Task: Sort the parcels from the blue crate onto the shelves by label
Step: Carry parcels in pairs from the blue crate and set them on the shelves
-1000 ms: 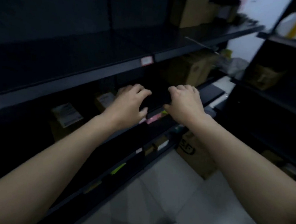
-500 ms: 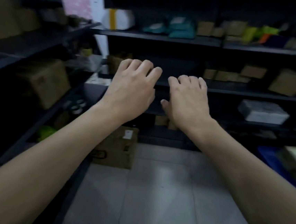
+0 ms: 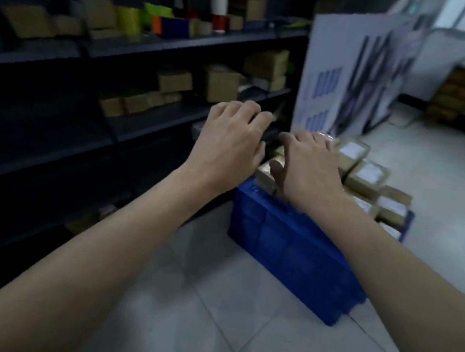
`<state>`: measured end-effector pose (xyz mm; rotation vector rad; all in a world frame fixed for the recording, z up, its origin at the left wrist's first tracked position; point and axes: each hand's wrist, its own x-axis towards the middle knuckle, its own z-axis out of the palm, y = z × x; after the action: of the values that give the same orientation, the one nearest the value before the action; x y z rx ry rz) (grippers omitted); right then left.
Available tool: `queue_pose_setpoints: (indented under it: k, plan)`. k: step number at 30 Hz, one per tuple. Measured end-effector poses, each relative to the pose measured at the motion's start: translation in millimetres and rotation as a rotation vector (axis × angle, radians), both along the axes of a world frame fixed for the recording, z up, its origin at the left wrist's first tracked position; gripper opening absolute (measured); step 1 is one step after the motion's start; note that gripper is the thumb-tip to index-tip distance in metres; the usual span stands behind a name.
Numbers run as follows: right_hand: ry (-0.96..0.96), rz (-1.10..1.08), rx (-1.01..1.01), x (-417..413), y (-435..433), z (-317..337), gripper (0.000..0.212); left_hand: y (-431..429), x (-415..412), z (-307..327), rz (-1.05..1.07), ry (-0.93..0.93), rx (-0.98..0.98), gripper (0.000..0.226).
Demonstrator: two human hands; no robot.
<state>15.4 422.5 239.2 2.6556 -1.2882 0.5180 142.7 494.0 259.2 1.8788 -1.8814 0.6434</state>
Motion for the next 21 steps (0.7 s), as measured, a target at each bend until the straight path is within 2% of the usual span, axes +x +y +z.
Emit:
queue_pose_setpoints:
  k: [9, 13, 15, 21]
  plan:
    - [-0.144, -0.328, 0.118, -26.5, -132.9, -28.1, 0.042, -174.2, 6.4, -39.7, -0.335, 0.138, 0.039, 0.032]
    - [-0.309, -0.476, 0.21, -49.1, -185.7, -45.2, 0.039, -245.4, 11.0, -59.4, -0.437, 0.2, 0.1, 0.031]
    - [-0.381, -0.54, 0.222, -62.9, -203.0, -59.0, 0.038, -274.8, 8.6, -71.6, -0.476, 0.251, 0.145, 0.031]
    - [-0.442, -0.724, 0.394, -111.1, -249.9, -104.4, 0.044, -346.9, -19.8, -110.7, -0.521, 0.445, 0.399, 0.036]
